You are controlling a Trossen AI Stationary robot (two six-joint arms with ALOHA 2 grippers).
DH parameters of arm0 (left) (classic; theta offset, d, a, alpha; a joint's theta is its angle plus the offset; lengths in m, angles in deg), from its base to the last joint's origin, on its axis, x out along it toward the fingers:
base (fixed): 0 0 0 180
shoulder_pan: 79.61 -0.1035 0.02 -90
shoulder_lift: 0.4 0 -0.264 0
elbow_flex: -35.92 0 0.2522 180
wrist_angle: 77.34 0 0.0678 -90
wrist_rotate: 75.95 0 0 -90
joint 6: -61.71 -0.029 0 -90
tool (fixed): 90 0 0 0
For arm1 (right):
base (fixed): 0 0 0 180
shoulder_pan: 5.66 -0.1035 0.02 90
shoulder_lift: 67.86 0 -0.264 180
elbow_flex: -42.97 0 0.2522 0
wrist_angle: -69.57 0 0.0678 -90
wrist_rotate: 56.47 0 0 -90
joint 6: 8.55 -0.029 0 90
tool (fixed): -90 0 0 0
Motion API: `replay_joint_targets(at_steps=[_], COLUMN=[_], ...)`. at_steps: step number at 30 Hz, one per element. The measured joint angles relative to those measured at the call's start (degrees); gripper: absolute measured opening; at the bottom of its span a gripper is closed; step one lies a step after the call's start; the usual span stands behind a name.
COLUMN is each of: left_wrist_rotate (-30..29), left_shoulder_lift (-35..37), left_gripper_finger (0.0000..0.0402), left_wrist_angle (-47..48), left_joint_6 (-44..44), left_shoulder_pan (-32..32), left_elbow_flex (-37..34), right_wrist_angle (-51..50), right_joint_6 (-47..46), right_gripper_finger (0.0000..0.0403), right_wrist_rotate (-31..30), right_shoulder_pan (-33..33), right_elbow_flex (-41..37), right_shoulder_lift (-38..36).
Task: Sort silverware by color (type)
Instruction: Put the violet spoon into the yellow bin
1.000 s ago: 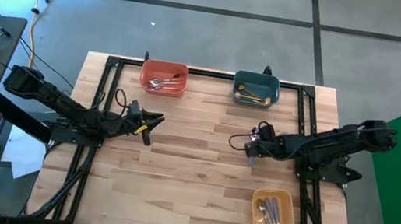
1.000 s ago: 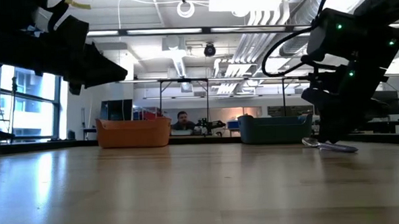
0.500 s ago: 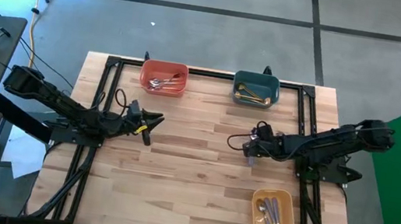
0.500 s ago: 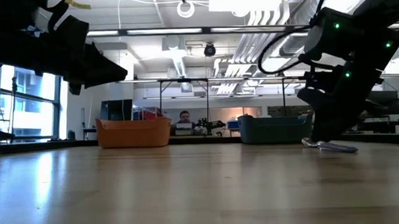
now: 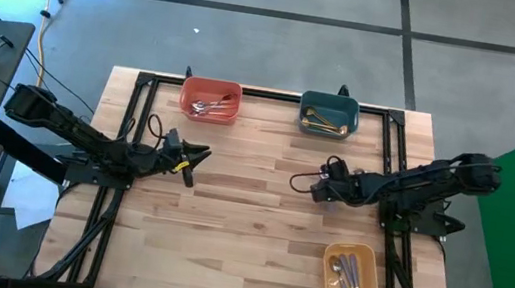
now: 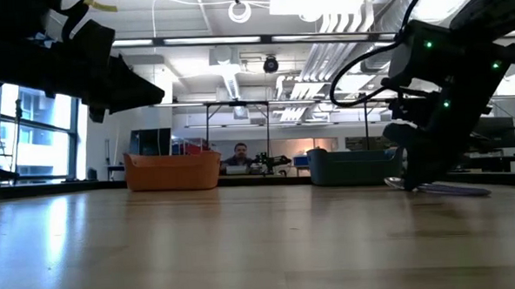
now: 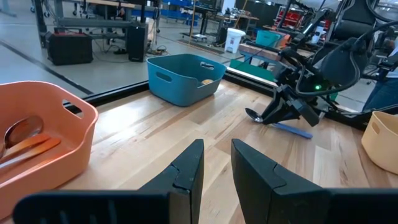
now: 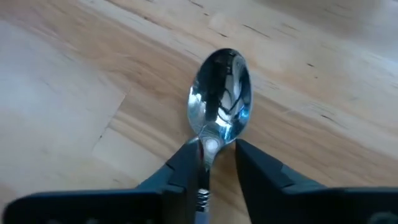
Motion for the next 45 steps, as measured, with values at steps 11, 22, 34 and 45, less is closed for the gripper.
replay_joint_targets(at_steps=[11, 22, 34, 45], left_wrist_rotate=[0.0, 0.0, 0.0, 0.0], left_shoulder_lift=[-0.02, -0.02, -0.02, -0.02], left_gripper_finger=[0.007, 0.007, 0.007, 0.007], left_wrist_angle=[0.26, 0.28, 0.35, 0.45], left_joint_6=[0.21, 0.28, 0.27, -0.1], left_shoulder_pan=[-0.02, 0.0, 0.0, 0.0], left_elbow_flex=[0.0, 0.0, 0.0, 0.0], right_wrist_angle=[-3.39, -13.18, -35.83, -41.67], right_joint_6=[6.67, 6.52, 2.24, -22.58], right_gripper_finger=[0.001, 0.0004, 0.0005, 0.0005], right_wrist_rotate=[6.61, 6.57, 8.89, 10.38], right_shoulder_pan=[2.53, 1.28, -12.55, -35.46], right_elbow_flex=[-0.22, 3.03, 25.28, 31.27], right_shoulder_lift=[-7.15, -15.39, -16.79, -15.68])
